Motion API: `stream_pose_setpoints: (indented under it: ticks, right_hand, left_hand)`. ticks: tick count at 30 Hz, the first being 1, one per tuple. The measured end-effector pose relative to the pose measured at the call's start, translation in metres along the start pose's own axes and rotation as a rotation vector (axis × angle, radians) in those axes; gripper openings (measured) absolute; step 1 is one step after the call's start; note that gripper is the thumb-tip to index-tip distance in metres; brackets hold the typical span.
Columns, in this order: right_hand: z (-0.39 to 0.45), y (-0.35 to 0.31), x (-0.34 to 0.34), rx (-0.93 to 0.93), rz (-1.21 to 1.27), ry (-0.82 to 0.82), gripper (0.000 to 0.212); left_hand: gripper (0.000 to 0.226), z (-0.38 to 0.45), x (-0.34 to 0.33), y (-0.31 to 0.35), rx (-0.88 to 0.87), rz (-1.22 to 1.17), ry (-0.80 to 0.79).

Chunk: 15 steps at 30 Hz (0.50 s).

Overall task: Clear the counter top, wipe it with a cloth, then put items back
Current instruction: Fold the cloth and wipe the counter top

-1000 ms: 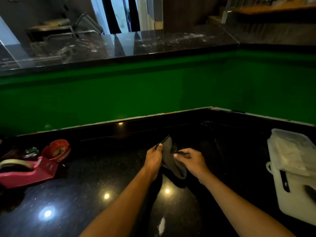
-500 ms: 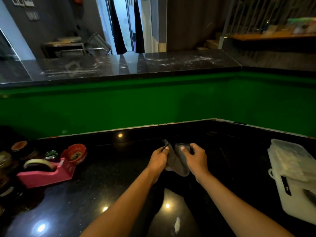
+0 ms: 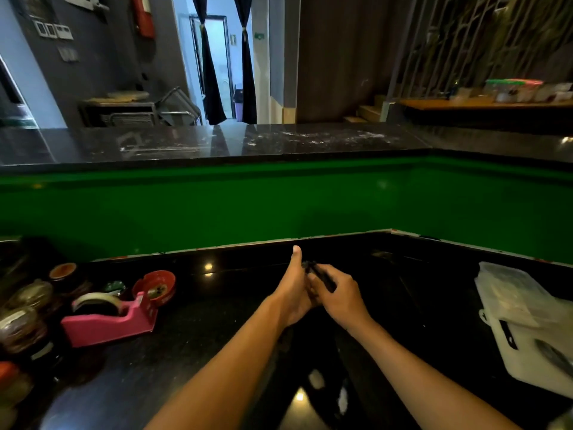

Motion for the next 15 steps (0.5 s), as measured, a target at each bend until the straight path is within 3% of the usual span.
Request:
stream_pose_setpoints:
  ticks: [4, 7, 10, 13, 15]
  right_hand:
    - [-0.008, -0.007, 0.0, 0.035, 0.009, -0.06, 0.04]
    - [-0.009, -0.016, 0.001, 0.06, -0.055, -0.014, 0.022]
    - [-0.008, -0.023, 0.004, 0.072, -0.126, 0.033, 0.015]
    - [-0.005, -0.027, 0.01, 0.082, -0.161, 0.065, 0.016]
    - [-0.003, -0.032, 0.014, 0.072, -0.141, 0.063, 0.012]
  left_hand:
    - [0.103, -0.017, 0.014, 0.004, 0.046, 0.064, -0.17]
    - [0.103, -0.025, 0.022, 0.006, 0.045, 0.189, -0.206]
    - [0.092, -0.028, 0.031, 0.007, -0.09, 0.406, -0.033]
    - [0.073, -0.036, 0.049, 0.012, -0.557, 0.966, 0.352]
    - [0.084, -0.041, 0.058, 0.014, -0.807, 1.328, 0.502]
Point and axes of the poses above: each hand's wrist, its own z-axis towards the middle knuckle, its own x-axis out of the back of the hand, y = z × x, the point moved 2 cm from there along z, towards the middle knuckle, and after that the axes turned 10 degrees about x, right-handed, at the moved point
